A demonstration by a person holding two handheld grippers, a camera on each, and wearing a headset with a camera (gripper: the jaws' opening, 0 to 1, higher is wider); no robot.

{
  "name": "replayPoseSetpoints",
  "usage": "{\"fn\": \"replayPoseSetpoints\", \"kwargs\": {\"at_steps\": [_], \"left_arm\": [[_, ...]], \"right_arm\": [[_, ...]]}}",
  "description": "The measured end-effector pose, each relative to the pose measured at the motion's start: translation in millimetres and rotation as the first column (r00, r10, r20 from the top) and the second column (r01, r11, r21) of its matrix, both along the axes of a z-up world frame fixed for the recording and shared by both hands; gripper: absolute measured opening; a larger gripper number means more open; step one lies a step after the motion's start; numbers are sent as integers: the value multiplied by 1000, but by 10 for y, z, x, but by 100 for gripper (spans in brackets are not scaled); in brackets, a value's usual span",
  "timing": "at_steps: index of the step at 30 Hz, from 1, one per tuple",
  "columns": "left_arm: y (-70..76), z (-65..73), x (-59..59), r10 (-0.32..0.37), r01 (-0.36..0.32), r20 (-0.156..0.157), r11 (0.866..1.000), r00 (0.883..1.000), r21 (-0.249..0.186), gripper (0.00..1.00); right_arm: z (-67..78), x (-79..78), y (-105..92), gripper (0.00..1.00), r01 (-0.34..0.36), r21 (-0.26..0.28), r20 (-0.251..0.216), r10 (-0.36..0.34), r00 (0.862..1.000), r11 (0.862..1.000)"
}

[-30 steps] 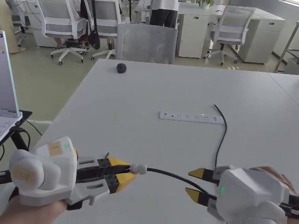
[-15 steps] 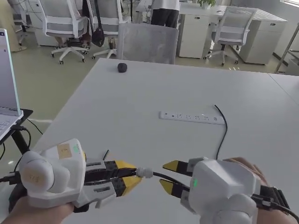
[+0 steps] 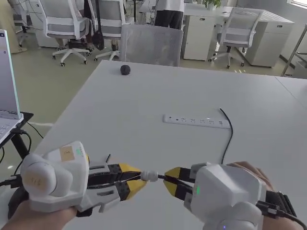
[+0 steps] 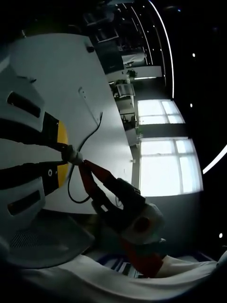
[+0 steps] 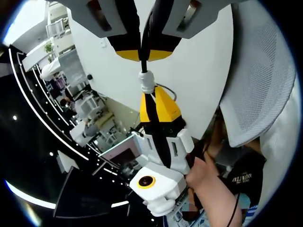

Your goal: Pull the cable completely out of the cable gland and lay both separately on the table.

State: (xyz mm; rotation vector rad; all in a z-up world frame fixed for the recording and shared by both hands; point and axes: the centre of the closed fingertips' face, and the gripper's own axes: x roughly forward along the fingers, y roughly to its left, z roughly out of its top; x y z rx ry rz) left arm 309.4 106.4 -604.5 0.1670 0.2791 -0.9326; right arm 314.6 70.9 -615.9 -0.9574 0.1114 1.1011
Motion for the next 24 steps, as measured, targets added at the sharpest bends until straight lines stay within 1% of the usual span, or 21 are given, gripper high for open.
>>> {"fn": "replayPoseSetpoints", "kwargs": {"at_steps": [6, 12, 19, 24], "left_arm": [[37, -2, 14, 7, -7, -1, 1000, 1000, -1, 13], [141, 7, 48, 26, -26, 0, 1000, 1000, 3, 13], [216, 5, 71, 46, -46, 2, 999, 999, 7, 13], [288, 11, 88, 63, -63, 4, 998, 998, 9, 13]], "right_arm": [[-2, 22, -26, 0, 2, -8, 4, -2, 1000, 1000], [-14, 76, -127, 0, 19, -21, 4, -19, 1000, 1000], [-52, 156, -351, 0, 58, -48, 1, -58, 998, 997], [-87, 230, -585, 0, 105, -67, -5, -105, 994, 992]]}}
